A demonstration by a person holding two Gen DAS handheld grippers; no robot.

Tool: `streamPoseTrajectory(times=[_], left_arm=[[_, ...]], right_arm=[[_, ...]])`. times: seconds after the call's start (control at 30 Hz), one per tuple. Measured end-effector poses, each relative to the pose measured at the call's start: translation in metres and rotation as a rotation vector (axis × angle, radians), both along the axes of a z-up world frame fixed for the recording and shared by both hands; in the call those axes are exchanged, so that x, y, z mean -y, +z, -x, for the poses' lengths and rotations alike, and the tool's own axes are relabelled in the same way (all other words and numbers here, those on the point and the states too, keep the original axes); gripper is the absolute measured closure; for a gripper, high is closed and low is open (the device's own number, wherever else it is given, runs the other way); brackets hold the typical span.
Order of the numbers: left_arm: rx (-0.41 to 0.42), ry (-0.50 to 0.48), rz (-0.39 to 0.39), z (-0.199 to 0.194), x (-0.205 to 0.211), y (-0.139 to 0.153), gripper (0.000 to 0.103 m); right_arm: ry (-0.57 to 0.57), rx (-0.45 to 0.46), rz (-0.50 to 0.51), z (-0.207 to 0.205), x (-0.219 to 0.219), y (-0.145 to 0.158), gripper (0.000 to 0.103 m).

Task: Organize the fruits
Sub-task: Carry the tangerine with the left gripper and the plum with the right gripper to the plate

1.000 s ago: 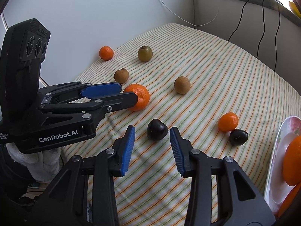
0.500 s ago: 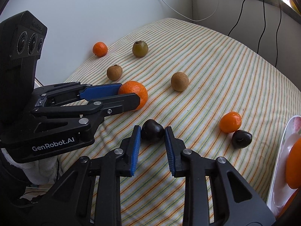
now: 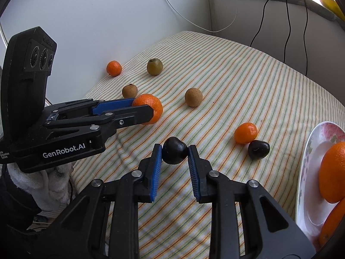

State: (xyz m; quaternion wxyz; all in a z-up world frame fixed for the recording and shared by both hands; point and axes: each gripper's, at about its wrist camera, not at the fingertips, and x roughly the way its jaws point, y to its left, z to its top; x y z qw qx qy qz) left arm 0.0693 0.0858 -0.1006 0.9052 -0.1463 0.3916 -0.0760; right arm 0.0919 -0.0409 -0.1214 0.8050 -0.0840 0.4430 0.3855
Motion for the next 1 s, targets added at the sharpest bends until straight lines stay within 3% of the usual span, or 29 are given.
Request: streamPoseTrajectory(times=[0.57, 1.0], left_arm=[[0.056, -0.146, 0.038, -0.015, 0.064, 0.025, 0.072], [0.065, -0.284, 0.037, -0.032, 0.132, 0.030, 0.072]], right_arm=[[-0.209, 0.105, -0.023, 0.010, 0.088, 0.033, 0.077], [-0.336, 0.131, 0.001, 0.016, 0.132, 0.033, 0.077]])
